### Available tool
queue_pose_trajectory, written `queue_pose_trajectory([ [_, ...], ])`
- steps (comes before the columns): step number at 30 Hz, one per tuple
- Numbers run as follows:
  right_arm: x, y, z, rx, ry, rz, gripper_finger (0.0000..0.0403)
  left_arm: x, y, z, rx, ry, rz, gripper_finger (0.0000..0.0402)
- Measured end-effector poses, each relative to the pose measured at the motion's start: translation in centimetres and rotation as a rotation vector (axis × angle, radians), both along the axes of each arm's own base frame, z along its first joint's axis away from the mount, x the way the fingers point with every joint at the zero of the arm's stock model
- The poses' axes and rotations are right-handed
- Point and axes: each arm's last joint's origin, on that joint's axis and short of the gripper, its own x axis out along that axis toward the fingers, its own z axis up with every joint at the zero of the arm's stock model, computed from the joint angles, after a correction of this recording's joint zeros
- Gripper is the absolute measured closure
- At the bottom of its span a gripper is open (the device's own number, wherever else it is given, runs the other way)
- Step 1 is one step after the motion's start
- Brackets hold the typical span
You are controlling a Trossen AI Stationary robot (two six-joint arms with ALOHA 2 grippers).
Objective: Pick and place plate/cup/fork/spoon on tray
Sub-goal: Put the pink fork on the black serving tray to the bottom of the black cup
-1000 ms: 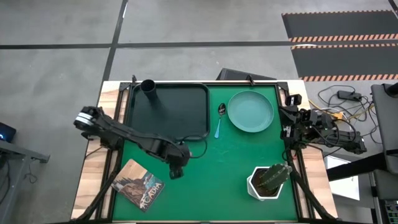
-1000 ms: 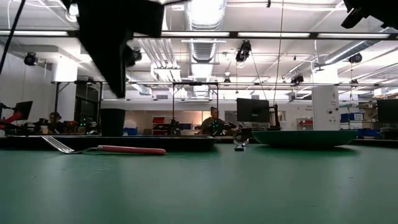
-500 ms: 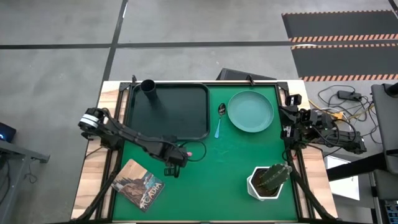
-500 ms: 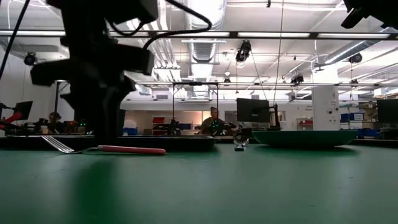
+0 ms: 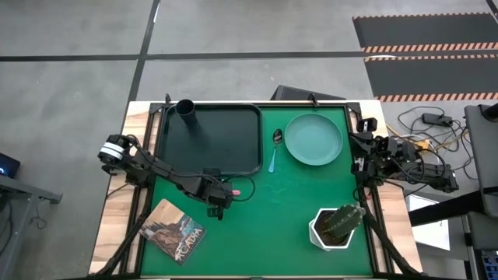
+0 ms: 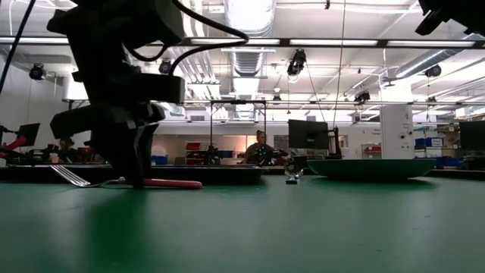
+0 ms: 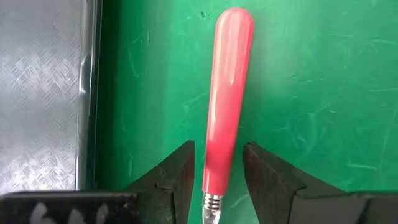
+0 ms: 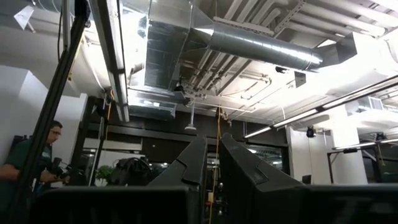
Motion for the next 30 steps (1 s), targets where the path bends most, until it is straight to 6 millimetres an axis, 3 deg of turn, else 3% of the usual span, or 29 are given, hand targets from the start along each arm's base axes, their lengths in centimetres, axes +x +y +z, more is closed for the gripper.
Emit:
queue_pose_trajectory([
  [3,0.0,0.0,0.0,0.001,0.002,0.0,0.0371,-0.1,0.0,-0.2,-0.004,-0.006,0.0,0.0297],
  [11,0.0,0.0,0.0,0.0,0.003,0.0,0.0371,0.0,-0.2,0.4,-0.075,-0.021,-0.009,0.0393],
  [15,0.0,0.0,0.0,0.0,0.003,0.0,0.0371,0.6,-0.8,1.5,-0.131,-0.029,-0.017,0.0401],
  [21,0.0,0.0,0.0,0.0,0.004,0.0,0.0371,1.6,-1.3,5.4,-0.161,-0.128,-0.036,0.0401],
  [30,0.0,0.0,0.0,0.001,0.004,-0.001,0.0371,2.0,-1.9,7.6,-0.155,-0.169,-0.14,0.0401],
])
